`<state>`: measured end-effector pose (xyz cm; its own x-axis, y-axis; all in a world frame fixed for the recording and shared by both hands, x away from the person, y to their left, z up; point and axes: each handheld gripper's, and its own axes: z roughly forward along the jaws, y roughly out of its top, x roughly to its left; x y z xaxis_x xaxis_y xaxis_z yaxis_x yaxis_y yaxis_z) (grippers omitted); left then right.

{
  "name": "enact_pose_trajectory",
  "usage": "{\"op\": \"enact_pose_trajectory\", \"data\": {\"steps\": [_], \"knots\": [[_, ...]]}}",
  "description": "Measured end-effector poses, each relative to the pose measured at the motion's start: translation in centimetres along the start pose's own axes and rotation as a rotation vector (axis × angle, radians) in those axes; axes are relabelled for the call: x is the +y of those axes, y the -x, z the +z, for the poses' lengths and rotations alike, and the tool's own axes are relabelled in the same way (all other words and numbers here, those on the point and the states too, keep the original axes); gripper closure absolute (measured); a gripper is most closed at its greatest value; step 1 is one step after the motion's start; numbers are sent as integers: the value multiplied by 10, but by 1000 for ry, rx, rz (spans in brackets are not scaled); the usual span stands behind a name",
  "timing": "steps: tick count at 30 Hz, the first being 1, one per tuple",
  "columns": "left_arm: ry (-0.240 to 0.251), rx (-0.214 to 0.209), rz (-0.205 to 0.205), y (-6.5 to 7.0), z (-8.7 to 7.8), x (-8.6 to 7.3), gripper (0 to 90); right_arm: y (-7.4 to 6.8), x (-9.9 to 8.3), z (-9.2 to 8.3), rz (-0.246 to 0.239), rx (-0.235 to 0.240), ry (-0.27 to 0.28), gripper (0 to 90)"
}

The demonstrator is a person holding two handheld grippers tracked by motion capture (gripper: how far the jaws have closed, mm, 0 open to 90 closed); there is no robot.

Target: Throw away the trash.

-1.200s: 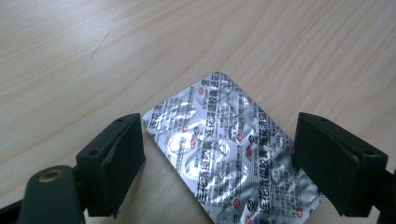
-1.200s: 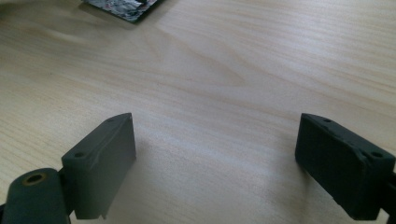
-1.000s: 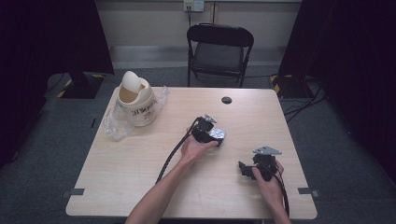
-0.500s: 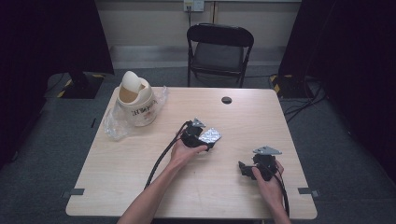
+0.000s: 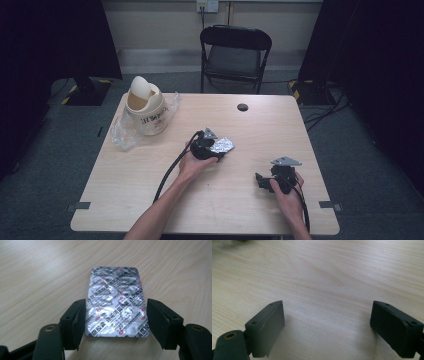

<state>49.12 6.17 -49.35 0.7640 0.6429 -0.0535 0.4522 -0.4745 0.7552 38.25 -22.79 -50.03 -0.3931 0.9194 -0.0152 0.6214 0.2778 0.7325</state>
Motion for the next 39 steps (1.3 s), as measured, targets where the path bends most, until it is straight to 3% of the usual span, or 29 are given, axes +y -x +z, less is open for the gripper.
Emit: {"op": "enact_pose_trajectory", "data": {"steps": [21,39], "knots": [[141,31,-64,-28,-90,-20,342,0,0,0,0,1,0,114],[221,81,-109,-54,-150,-40,342,0,0,0,0,1,0,114]]}}
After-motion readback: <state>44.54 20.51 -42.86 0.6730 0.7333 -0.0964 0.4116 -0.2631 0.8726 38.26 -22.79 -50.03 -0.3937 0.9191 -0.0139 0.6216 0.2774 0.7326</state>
